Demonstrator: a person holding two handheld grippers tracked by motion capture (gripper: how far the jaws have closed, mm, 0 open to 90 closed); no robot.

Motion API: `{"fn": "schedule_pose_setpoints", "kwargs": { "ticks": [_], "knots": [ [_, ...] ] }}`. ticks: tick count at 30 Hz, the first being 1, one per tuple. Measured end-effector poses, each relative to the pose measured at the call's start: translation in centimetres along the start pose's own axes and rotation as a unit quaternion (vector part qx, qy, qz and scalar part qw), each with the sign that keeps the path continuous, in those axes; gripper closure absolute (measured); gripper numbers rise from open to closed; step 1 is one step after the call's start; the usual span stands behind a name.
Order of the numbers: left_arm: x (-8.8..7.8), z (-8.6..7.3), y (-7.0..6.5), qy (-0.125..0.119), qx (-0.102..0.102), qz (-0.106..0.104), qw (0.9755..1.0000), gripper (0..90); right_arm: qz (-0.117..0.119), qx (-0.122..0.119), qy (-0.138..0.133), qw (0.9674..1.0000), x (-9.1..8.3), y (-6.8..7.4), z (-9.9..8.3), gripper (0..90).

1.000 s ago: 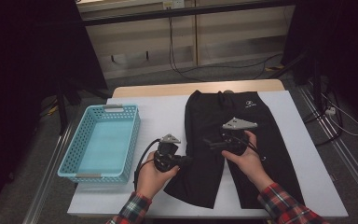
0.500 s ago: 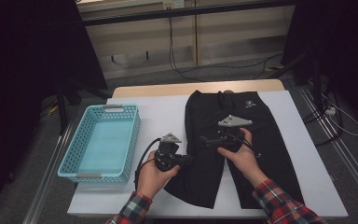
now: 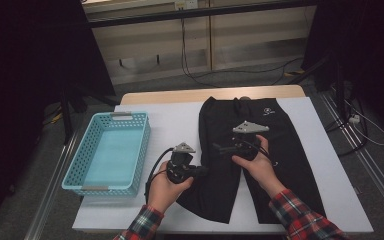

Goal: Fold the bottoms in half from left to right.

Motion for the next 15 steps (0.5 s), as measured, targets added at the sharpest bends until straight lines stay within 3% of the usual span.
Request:
{"fn": "schedule_pose_setpoints", "kwargs": {
  "ticks": [15],
  "knots": [
    [0.2,0.1,-0.3,-0.005,0.002,-0.003,1.0,89.6,0.002,0.007,0.005,1.0,1.7,0.3,0.4,11.3]
  ]
}}
Point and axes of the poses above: each handheld gripper's, and its own axes: x roughly forward along the jaws, z roughly out of its top, y roughly to its left, the point moved 9 cm from there along x, roughly forward along the jaws
